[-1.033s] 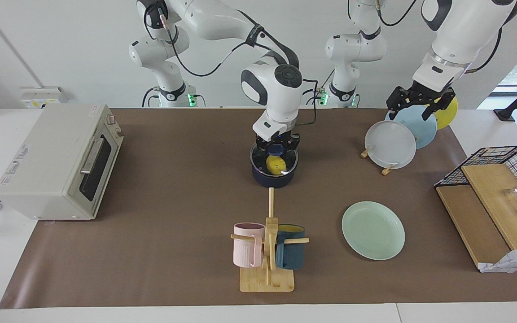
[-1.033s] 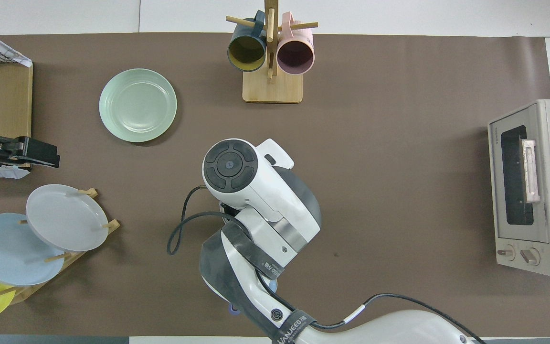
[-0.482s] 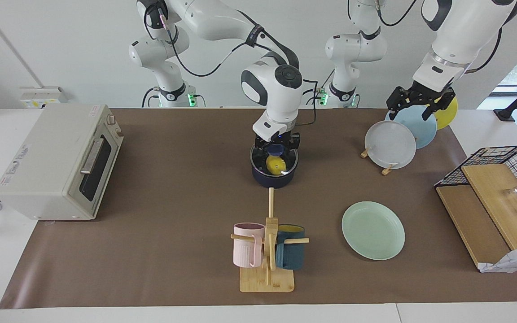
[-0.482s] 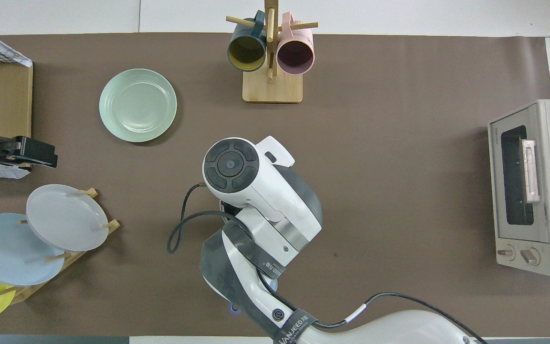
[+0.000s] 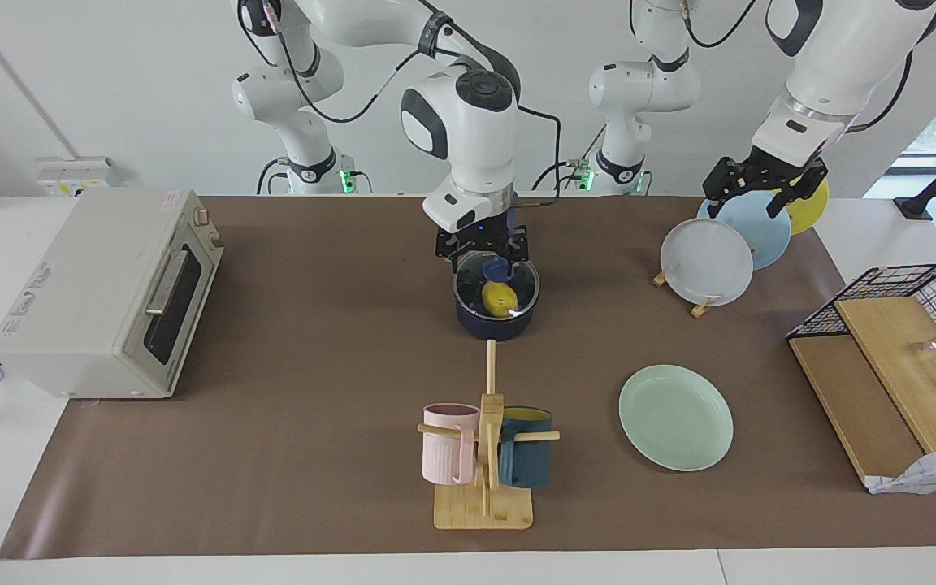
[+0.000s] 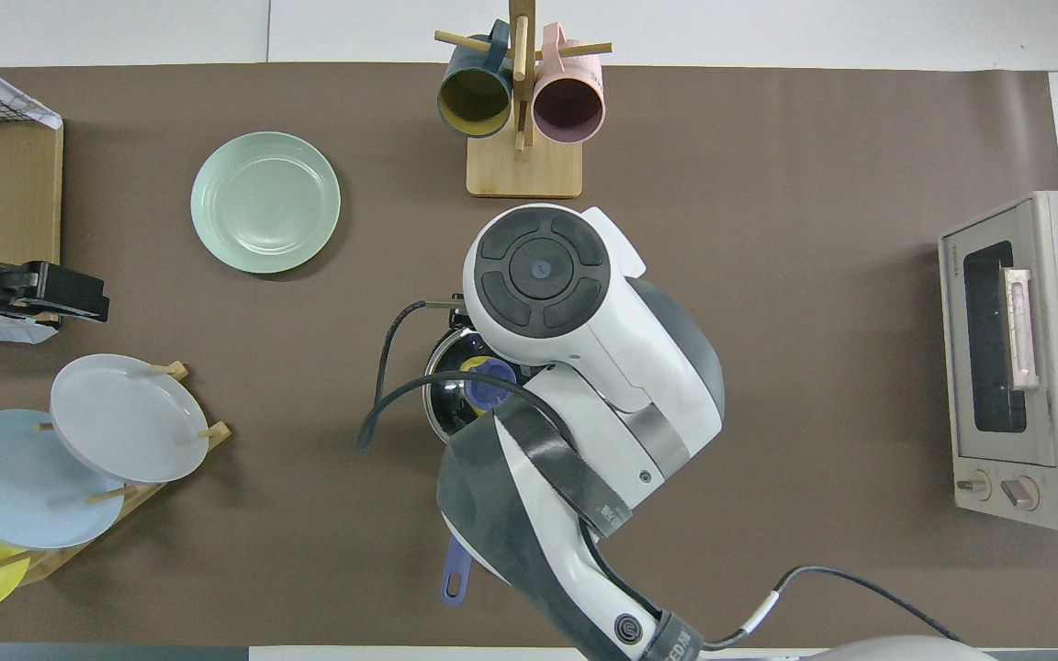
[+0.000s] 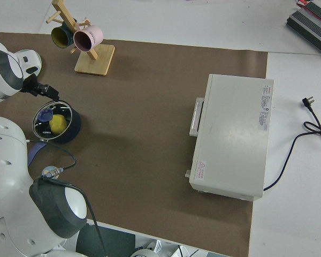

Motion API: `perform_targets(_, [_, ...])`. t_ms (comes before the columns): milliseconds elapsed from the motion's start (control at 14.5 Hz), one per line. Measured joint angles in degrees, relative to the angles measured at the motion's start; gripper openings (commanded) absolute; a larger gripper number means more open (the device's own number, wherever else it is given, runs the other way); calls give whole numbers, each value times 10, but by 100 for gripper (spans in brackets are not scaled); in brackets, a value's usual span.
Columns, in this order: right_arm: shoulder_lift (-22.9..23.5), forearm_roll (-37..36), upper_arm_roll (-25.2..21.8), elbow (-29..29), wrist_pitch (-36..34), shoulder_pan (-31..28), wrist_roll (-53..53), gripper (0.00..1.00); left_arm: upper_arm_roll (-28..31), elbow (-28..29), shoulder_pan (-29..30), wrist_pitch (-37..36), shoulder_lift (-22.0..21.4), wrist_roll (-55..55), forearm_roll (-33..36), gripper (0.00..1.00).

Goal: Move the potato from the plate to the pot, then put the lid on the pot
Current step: 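Move the glass lid over the black pot with the right gripper, then lower the lid onto the pot and open the right gripper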

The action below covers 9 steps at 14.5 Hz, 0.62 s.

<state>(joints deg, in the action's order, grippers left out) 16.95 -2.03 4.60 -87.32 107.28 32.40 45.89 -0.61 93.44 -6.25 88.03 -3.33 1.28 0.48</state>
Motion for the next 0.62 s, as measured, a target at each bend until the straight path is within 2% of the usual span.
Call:
perform_targets(344, [-35, -1, 0, 0, -40, -49, -56, 100, 0, 0, 0, 0, 0, 0, 0, 100])
perform_targets(620, [-59, -1, -1, 0, -66, -126, -170, 100, 0, 0, 0, 0, 0, 0, 0, 100])
